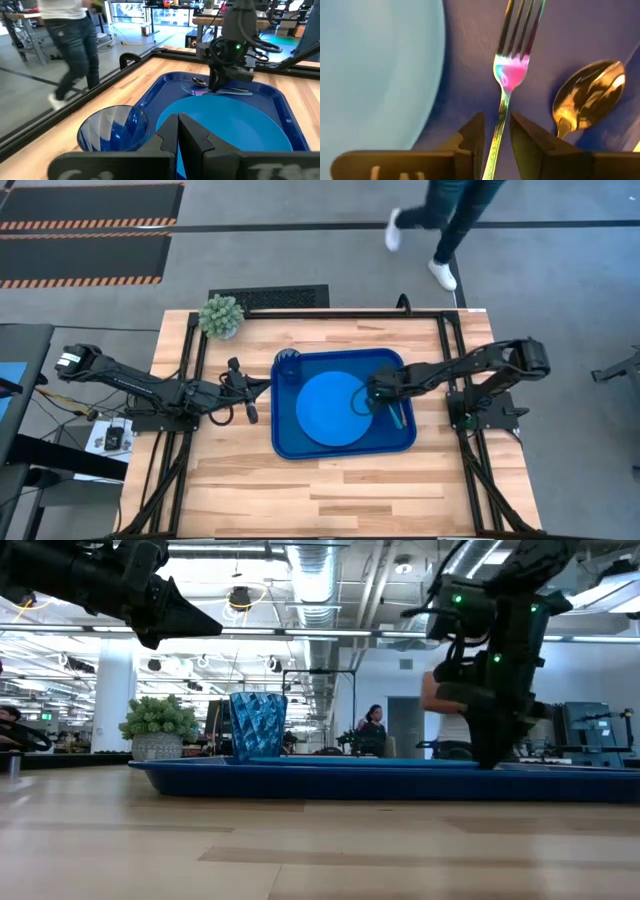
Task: Pick and place plate/cup/fork/spoon on tray
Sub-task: Put the blue fork on the blue tray to the left of the black spoon
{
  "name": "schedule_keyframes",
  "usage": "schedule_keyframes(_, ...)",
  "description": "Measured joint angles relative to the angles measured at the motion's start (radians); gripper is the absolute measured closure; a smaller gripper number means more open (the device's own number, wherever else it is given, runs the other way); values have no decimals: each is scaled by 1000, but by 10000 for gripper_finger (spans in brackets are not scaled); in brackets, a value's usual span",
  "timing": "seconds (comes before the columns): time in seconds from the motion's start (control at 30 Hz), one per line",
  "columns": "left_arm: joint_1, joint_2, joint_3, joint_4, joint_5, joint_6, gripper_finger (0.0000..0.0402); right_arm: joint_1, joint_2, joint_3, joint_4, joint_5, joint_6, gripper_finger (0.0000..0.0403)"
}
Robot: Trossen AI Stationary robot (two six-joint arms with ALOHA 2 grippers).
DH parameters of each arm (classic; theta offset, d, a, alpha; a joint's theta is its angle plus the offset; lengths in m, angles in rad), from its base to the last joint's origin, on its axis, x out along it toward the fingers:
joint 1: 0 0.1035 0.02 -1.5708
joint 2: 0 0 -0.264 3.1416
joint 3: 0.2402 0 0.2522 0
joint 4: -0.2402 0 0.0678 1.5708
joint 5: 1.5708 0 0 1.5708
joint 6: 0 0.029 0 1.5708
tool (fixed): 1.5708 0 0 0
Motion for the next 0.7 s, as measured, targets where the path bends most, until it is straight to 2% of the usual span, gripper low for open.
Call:
schedule_keyframes(0.37, 0, 0, 0, -2, 1, 0, 401, -17, 75, 35, -22, -25, 8, 302)
schedule_keyframes(0.7, 1, 0, 0, -56, -54, -102, 401, -17, 73, 37, -27, -49, 100, 393)
